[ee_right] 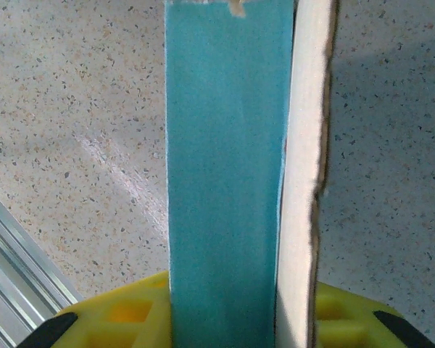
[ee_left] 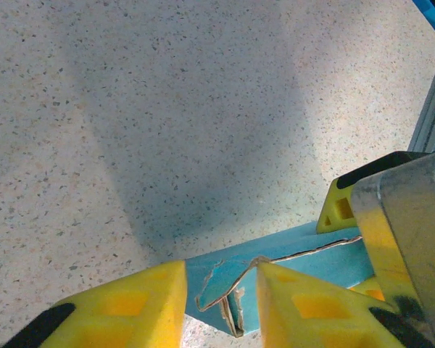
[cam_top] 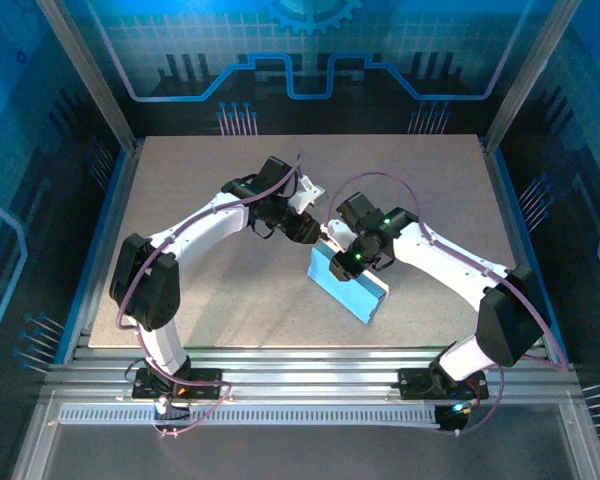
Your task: Fold the paper box
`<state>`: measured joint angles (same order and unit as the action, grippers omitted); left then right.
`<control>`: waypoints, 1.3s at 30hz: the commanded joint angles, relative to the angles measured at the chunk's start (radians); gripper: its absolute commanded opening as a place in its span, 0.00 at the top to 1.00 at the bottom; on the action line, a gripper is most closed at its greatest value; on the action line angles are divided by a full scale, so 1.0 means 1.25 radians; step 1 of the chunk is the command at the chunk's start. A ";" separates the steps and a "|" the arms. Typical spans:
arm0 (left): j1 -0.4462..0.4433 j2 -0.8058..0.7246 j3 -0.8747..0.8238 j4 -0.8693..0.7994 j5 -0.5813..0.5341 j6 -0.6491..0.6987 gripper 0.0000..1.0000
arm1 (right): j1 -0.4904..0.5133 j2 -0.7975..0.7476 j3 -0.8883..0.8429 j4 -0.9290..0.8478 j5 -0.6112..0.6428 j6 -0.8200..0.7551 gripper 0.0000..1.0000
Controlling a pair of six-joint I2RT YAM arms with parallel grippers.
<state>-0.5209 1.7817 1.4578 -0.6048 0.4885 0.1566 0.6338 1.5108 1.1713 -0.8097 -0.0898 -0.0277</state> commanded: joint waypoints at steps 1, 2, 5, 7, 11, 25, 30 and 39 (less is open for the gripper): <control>-0.016 -0.021 0.012 -0.013 0.088 0.001 0.71 | 0.003 -0.002 -0.009 0.021 -0.003 -0.002 0.68; -0.017 -0.021 0.012 -0.012 0.089 -0.001 0.72 | 0.003 -0.001 -0.009 0.021 -0.002 -0.001 0.68; -0.019 -0.018 0.015 -0.022 0.091 -0.005 0.75 | 0.006 0.002 -0.009 0.024 -0.001 -0.002 0.68; -0.020 -0.018 0.015 -0.025 0.091 -0.010 0.79 | 0.006 0.004 -0.007 0.021 0.004 -0.002 0.69; -0.022 -0.014 0.027 -0.042 0.094 -0.019 0.87 | 0.008 0.005 -0.006 0.024 0.021 -0.003 0.70; -0.032 -0.024 0.001 -0.055 0.066 -0.028 0.94 | 0.025 0.006 -0.003 0.021 0.060 -0.001 0.70; -0.031 -0.035 -0.015 -0.060 0.052 -0.025 0.95 | 0.032 0.007 -0.003 0.022 0.071 0.000 0.69; -0.040 -0.072 -0.061 -0.056 0.017 -0.028 0.98 | 0.041 0.012 -0.001 0.021 0.088 0.003 0.69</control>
<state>-0.5446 1.7325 1.4040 -0.6369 0.4862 0.1299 0.6800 1.5124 1.1702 -0.8146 -0.0139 -0.0277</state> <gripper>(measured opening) 0.051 0.315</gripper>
